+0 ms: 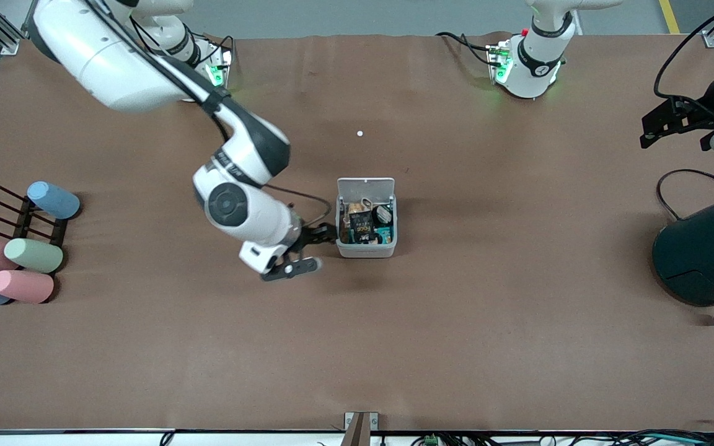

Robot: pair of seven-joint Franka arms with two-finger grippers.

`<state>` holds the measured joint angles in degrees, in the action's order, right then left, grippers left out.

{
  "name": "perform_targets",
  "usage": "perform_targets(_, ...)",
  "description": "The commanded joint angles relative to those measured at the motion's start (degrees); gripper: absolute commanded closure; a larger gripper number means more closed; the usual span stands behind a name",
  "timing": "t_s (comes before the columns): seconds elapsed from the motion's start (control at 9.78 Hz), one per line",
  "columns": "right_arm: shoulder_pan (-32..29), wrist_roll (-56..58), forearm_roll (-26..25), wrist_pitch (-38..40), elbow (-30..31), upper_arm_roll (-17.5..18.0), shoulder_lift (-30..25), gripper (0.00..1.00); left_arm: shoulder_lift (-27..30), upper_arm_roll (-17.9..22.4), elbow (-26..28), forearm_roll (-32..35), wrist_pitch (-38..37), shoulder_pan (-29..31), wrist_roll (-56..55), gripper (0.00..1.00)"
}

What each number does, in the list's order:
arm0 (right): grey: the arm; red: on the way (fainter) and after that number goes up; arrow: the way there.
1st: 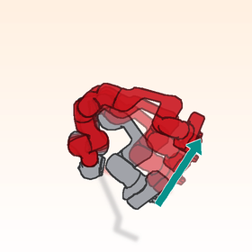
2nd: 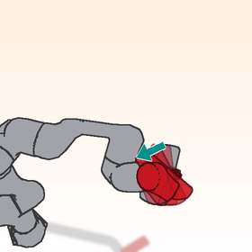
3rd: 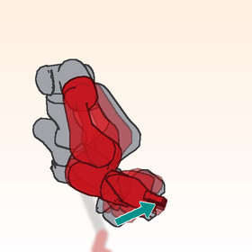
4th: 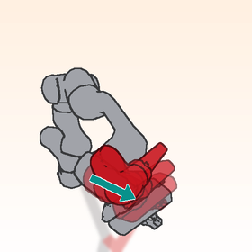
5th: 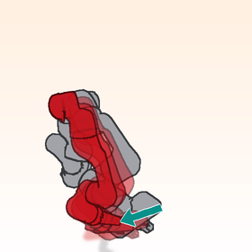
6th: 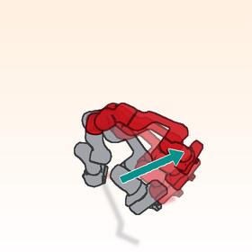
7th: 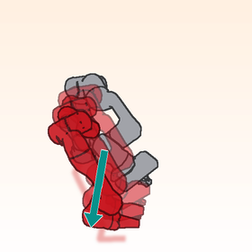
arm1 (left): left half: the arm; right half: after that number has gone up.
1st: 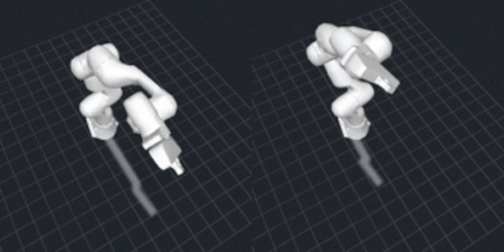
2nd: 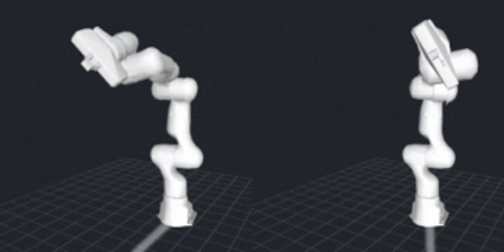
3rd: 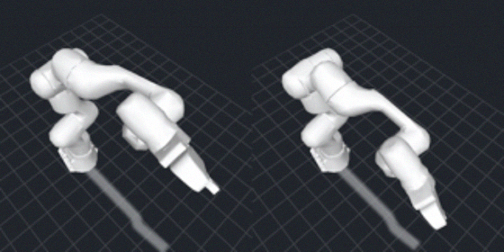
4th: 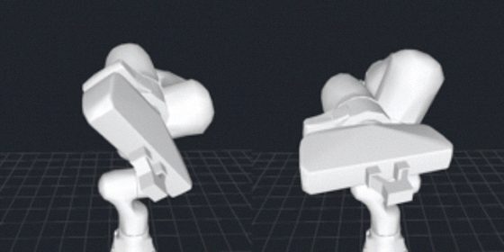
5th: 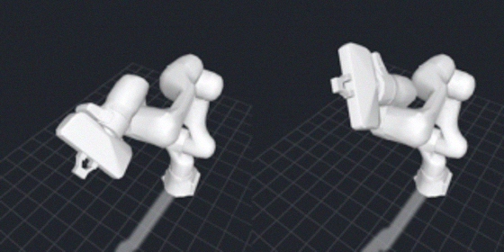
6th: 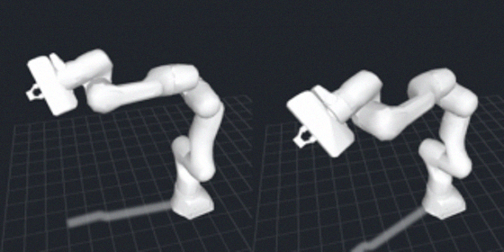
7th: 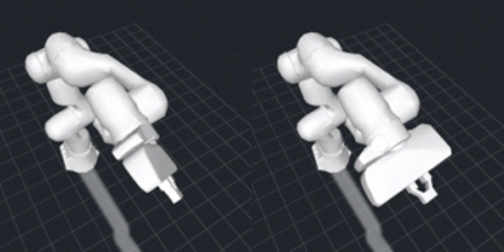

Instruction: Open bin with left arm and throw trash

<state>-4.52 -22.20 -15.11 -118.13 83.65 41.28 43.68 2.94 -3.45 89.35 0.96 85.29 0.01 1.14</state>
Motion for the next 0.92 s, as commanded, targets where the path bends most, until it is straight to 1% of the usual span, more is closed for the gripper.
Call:
perform_targets(0.0,-7.40,9.50,-1.06,5.78,1.60,0.82,-3.68,0.01,0.22,-0.07,-0.75,0.27,-0.74,0.07,0.71,0.00)
perform_targets(0.1,-10.74,13.64,-1.06,8.33,1.69,0.82,-4.56,0.01,0.22,-0.07,-0.67,0.27,-0.74,0.07,0.71,0.00)
perform_targets(0.2,-12.87,16.64,-1.06,10.35,1.95,0.47,-6.66,0.01,0.22,-0.07,-0.75,0.27,-0.74,0.16,0.71,0.00)
perform_targets(0.31,-13.50,19.54,-0.80,13.68,2.04,-1.79,-10.42,0.01,0.14,-0.07,-0.75,0.36,-0.65,0.16,0.71,0.00)
perform_targets(0.51,-12.89,24.21,0.08,23.08,2.04,-6.54,-17.19,0.01,0.22,-0.24,-0.75,0.36,-0.65,-0.01,0.71,0.00)
perform_targets(0.61,-12.71,27.01,2.08,26.34,1.95,-9.00,-20.27,0.01,0.22,-0.33,-0.84,0.36,-0.65,-0.01,0.71,0.00)
perform_targets(0.72,-12.28,31.04,6.54,27.50,2.13,-13.72,-23.52,0.01,0.22,-0.33,-0.84,0.27,-0.65,-0.01,0.54,0.00)
perform_targets(0.82,-9.84,34.12,11.29,29.95,2.04,-20.55,-26.08,0.01,0.14,-0.42,-0.84,-0.08,-0.65,-0.01,-0.25,0.00)
